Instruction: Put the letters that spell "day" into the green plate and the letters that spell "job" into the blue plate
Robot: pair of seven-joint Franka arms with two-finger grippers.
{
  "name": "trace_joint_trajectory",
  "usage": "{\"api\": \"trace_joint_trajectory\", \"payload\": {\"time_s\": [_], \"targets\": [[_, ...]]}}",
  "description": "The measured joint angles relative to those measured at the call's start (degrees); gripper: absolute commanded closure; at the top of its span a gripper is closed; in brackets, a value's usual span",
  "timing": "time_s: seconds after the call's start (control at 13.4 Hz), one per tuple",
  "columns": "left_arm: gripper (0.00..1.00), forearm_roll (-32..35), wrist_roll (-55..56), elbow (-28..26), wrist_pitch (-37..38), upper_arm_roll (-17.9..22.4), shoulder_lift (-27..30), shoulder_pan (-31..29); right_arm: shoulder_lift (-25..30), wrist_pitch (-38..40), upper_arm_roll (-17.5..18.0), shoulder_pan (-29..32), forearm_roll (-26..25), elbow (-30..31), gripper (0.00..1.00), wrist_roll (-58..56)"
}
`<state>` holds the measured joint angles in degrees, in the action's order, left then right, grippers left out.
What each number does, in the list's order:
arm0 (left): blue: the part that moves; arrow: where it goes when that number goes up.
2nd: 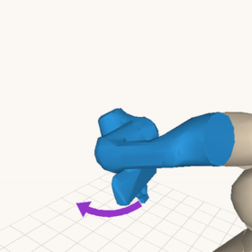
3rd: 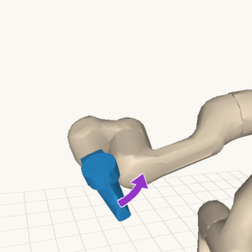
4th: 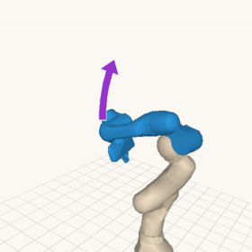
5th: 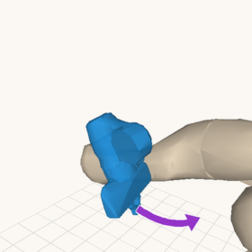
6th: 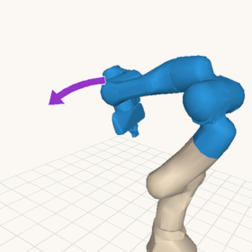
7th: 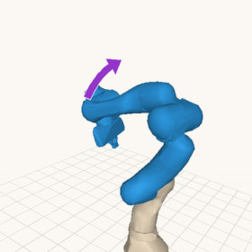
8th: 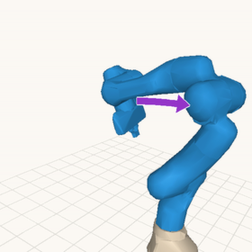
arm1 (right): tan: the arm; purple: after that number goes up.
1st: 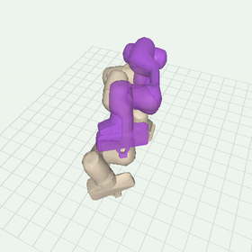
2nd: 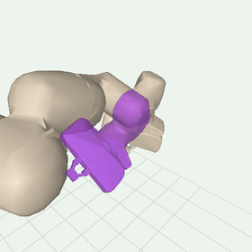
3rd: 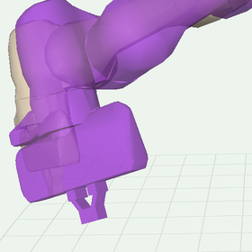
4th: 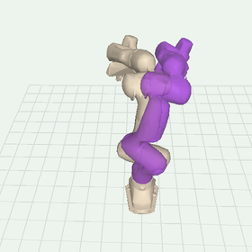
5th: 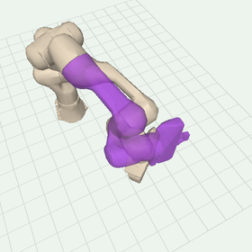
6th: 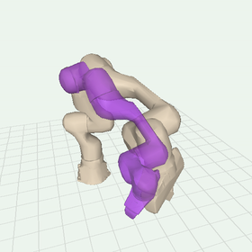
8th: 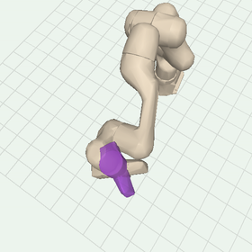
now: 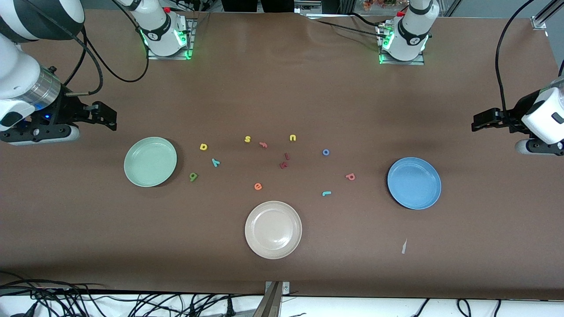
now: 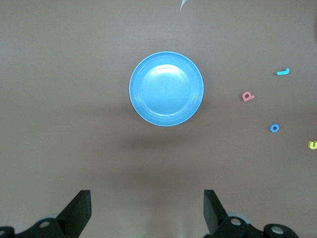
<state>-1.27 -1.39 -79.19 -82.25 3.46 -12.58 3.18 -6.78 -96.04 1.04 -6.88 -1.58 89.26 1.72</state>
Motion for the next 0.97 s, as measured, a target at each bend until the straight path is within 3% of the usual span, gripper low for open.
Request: {"api": "trace_joint_trajectory", "payload": {"time_s": [0.97], "targets": [[0.0, 0.0, -0.1, 0.0, 0.0, -0.2, 0.0, -0.1, 0.0, 0.1, 1.3, -0.1, -0.1, 0.0, 0.0, 0.0]]}}
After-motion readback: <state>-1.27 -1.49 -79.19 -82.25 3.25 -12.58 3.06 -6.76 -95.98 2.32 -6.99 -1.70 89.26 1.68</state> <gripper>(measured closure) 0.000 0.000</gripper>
